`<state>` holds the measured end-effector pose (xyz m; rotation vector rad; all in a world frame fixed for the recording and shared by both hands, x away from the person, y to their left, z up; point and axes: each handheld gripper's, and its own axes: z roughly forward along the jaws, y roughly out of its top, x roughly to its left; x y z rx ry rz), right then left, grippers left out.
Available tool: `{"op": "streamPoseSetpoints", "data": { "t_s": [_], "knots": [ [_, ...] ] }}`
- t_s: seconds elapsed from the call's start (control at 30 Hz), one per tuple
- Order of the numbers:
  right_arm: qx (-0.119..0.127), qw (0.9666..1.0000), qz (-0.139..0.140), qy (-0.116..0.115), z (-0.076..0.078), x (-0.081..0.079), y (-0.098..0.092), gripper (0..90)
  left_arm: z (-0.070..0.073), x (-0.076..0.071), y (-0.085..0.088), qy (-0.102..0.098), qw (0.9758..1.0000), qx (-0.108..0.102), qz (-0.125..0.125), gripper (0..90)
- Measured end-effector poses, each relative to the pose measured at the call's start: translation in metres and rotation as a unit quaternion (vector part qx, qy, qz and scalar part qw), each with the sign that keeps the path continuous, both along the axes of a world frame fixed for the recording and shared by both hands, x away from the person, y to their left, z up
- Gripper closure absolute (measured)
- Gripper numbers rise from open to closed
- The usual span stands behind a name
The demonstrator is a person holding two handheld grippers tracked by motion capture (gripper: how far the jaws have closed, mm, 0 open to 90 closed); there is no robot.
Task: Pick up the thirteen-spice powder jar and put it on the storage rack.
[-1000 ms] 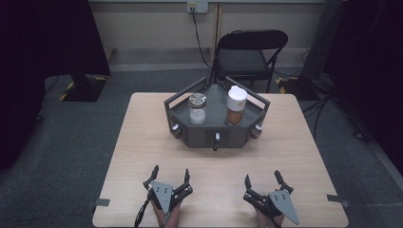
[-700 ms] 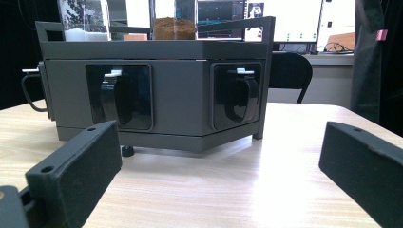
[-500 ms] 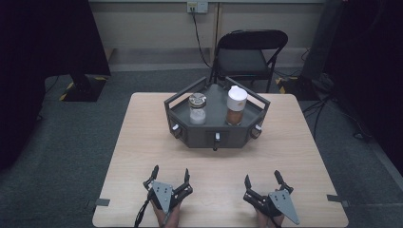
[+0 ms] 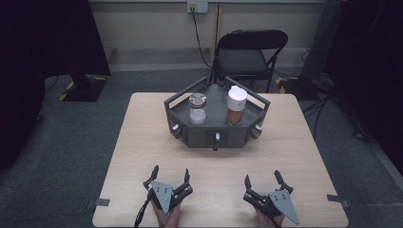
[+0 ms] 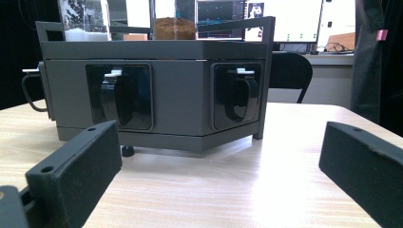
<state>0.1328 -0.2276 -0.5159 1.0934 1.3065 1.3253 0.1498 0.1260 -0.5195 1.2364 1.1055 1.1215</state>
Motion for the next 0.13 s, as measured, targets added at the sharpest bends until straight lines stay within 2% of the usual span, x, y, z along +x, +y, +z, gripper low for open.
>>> {"op": "streamPoseSetpoints", "data": {
  "t_s": [0.13],
  "knots": [
    [0.0, 1.0, 0.002, 0.0, 0.0001, 0.0002, -0.0007, 0.0, 0.0001, 0.0, -0.0021, 0.0, 1.0, 0.0, 0.006, 0.1]
  ]
}}
